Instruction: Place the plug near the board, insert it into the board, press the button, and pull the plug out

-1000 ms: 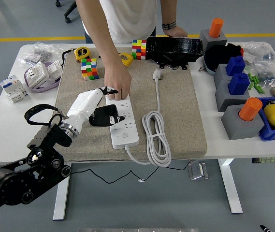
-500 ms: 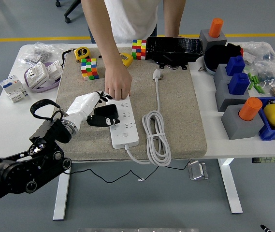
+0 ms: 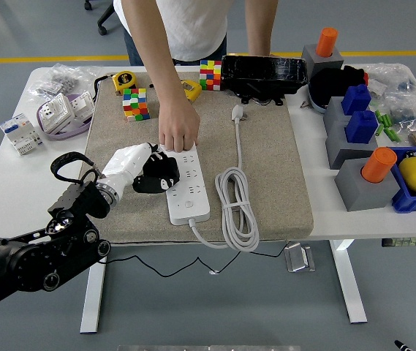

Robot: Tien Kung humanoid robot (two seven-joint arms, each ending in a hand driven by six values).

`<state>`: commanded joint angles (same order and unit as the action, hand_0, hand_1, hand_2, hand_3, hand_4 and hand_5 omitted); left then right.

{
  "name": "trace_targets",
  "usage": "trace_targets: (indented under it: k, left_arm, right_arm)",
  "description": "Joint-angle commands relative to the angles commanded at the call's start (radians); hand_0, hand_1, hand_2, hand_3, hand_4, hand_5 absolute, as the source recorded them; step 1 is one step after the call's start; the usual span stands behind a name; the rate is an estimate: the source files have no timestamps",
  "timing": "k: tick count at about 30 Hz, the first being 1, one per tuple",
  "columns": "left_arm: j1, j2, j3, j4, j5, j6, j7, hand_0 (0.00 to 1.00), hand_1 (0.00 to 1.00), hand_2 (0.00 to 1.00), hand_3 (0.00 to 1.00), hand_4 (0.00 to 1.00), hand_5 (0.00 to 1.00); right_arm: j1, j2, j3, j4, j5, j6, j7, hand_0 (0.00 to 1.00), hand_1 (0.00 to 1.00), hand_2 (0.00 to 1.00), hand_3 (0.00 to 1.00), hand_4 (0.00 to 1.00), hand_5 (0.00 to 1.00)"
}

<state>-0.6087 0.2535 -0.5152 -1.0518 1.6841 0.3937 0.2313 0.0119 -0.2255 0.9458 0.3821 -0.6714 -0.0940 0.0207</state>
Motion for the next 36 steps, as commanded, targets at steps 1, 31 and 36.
trace_targets:
  k: [1,31,36]
  left_arm:
    - [-0.001,0.0,0.003,0.002,0.003,0.001,0.002,0.457,0.517,0.538,0.54,0.708,0.247]
    - [0.063,0.084,-0.076,0.059,0.007,0.076,-0.205,0.353,0.408,0.435,0.516,0.658,0.033]
    - [0.062,0.093,-0.066,0.072,-0.004,0.057,-0.217,0.359,0.413,0.439,0.517,0.662,0.032]
  right_arm:
    - [0.0,0.0,0.0,0.0,0.0,0.0,0.0,0.607,0.638,0.65,0.553,0.952,0.489]
    - [-0.007,0.006,0.016,0.001,-0.005,0.0,0.003,0.607,0.637,0.65,0.553,0.952,0.489]
    - [-0.005,0.007,0.016,0.001,-0.005,0.0,0.003,0.608,0.638,0.65,0.553,0.952,0.488]
